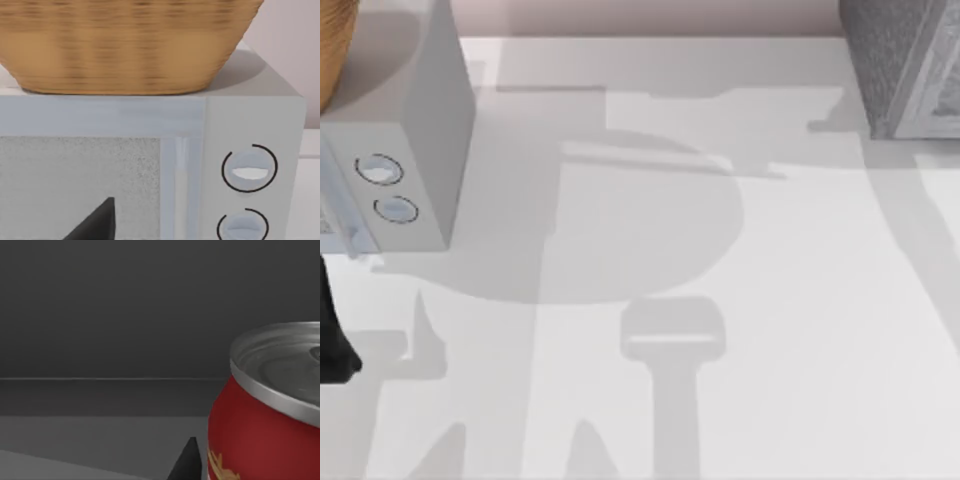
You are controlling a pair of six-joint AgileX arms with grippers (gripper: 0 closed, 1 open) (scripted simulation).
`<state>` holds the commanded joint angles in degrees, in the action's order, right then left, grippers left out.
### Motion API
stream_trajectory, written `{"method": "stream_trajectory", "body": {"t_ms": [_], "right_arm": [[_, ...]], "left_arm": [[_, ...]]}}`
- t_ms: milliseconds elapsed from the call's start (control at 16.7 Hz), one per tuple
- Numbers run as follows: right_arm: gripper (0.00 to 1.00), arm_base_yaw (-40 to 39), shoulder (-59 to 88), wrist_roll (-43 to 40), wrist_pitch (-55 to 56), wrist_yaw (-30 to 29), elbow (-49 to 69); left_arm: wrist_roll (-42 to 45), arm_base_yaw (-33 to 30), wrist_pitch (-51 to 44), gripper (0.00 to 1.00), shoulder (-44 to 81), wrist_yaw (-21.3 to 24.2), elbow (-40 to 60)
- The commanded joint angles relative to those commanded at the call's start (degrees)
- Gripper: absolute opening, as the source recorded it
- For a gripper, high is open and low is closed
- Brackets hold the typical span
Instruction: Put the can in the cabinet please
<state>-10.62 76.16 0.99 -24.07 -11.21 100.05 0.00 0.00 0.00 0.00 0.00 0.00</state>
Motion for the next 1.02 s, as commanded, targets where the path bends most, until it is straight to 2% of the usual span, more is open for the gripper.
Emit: {"method": "stream_trajectory", "body": {"t_ms": [480, 1020], "right_arm": [[0.00, 0.44, 1.14, 0.12, -0.28, 0.01, 1.30], [0.00, 1.85, 13.91, 0.07, -4.58, 1.04, 19.32]], "left_arm": [[0.00, 0.00, 0.00, 1.00, 0.00, 0.00, 0.00], [0.00, 0.00, 0.00, 1.00, 0.00, 0.00, 0.00]]}}
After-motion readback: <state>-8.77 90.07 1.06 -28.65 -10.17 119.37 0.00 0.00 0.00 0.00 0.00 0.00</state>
